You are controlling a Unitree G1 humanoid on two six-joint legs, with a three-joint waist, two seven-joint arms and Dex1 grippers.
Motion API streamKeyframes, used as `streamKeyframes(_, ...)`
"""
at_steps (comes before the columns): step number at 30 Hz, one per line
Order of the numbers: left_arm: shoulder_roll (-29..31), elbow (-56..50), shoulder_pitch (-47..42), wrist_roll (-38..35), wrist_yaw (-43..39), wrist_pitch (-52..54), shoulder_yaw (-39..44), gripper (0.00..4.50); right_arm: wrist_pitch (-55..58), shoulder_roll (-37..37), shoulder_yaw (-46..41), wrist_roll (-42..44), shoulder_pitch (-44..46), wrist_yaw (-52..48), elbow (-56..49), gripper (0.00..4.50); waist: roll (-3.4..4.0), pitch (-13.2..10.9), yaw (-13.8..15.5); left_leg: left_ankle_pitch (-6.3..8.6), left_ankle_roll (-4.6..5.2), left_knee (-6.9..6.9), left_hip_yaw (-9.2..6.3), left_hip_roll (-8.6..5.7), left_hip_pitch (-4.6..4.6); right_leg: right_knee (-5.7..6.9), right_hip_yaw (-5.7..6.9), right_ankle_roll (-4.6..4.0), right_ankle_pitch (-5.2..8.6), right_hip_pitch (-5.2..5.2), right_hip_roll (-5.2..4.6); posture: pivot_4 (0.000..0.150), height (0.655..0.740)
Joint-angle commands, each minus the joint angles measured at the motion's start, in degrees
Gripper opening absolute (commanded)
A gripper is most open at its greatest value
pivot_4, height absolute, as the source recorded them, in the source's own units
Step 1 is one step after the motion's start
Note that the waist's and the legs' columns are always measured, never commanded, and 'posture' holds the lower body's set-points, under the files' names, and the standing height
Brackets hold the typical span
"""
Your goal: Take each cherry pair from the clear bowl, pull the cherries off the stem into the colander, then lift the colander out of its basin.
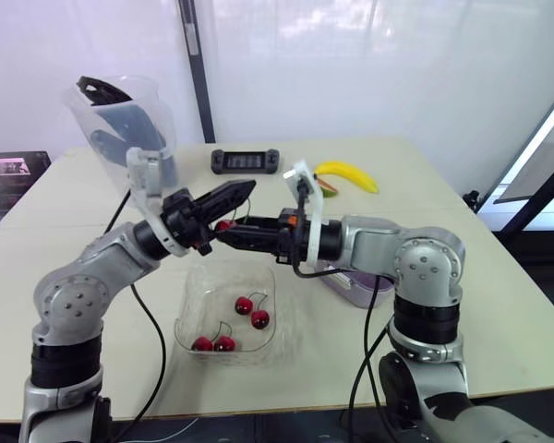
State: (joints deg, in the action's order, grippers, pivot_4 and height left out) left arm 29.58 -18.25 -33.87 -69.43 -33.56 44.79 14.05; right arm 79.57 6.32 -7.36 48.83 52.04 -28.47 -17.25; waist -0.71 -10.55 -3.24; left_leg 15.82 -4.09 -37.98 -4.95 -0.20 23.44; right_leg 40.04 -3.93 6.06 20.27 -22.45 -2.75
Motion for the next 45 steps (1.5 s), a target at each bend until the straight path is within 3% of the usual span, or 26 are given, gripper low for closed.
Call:
streamKeyframes(1, 0.28, -1.56, -0.26, -0.25, -0.5, -0.59, 0.43, 0.0, -1.21, 0.59, 0.24, 2.08, 0.34, -0.06, -1.27, 2.09, 0.0, 0.0, -0.12, 0.0, 0.0, 0.0, 0.0, 0.0, 0.0, 0.0, 0.0, 0.0, 0.0, 0.0, 0.0, 0.15, 0.74)
streamKeyframes(6, 0.2, -1.48, -0.46, 0.0, -0.33, -0.73, 0.39, 0.0, -1.39, 1.69, 0.96, 2.81, -0.09, 0.22, -1.34, 2.09, 0.0, 0.0, -0.42, 0.0, 0.0, 0.01, -0.01, 0.0, 0.0, 0.0, 0.0, 0.0, 0.0, 0.0, 0.0, 0.15, 0.74)
streamKeyframes(11, 0.15, -1.45, -0.64, -0.01, -0.21, -0.76, 0.39, 0.0, -2.25, 2.24, 1.32, 2.85, -0.04, 0.56, -1.08, 0.75, 0.0, 0.0, -0.73, 0.0, 0.0, 0.03, -0.01, 0.0, 0.0, 0.0, 0.0, 0.0, 0.0, 0.0, 0.02, 0.15, 0.74)
streamKeyframes(20, 0.1, -1.41, -0.83, 0.09, 0.0, -0.89, 0.41, 0.0, -1.92, 3.44, 1.73, 3.88, -0.24, 0.84, -0.96, 0.75, 0.0, 0.0, -0.69, 0.0, 0.0, 0.04, -0.02, 0.01, 0.0, -0.01, 0.0, 0.0, 0.0, 0.01, 0.01, 0.15, 0.74)
streamKeyframes(32, 0.28, -1.38, -1.09, 0.21, 0.02, -0.8, 0.38, 0.0, -0.01, 12.8, 7.2, 3.79, -1.83, -2.15, -1.81, 0.75, 0.0, 0.0, -0.74, 0.01, 0.01, 0.06, -0.01, 0.01, 0.0, -0.05, -0.01, 0.0, 0.0, 0.01, 0.07, 0.15, 0.74)
streamKeyframes(36, 0.06, -1.25, -1.33, 0.31, -0.08, -0.76, 0.28, 0.0, 0.27, 18.27, 13.35, 2.7, -3.27, -5.42, -4.75, 0.75, -0.02, -0.01, -0.61, 0.01, 0.01, 0.07, -0.01, 0.0, 0.0, -0.09, -0.01, 0.0, 0.0, 0.04, 0.01, 0.15, 0.74)
streamKeyframes(45, -0.38, -1.17, -1.46, 0.49, -0.32, -0.94, 0.06, 0.0, 0.22, 19.59, 14.18, 3.58, -3.7, -5.81, -4.98, 0.75, -0.08, -0.05, -0.62, 0.01, 0.01, 0.05, -0.02, 0.02, 0.0, -0.14, -0.02, 0.0, 0.0, 0.08, 0.03, 0.15, 0.74)
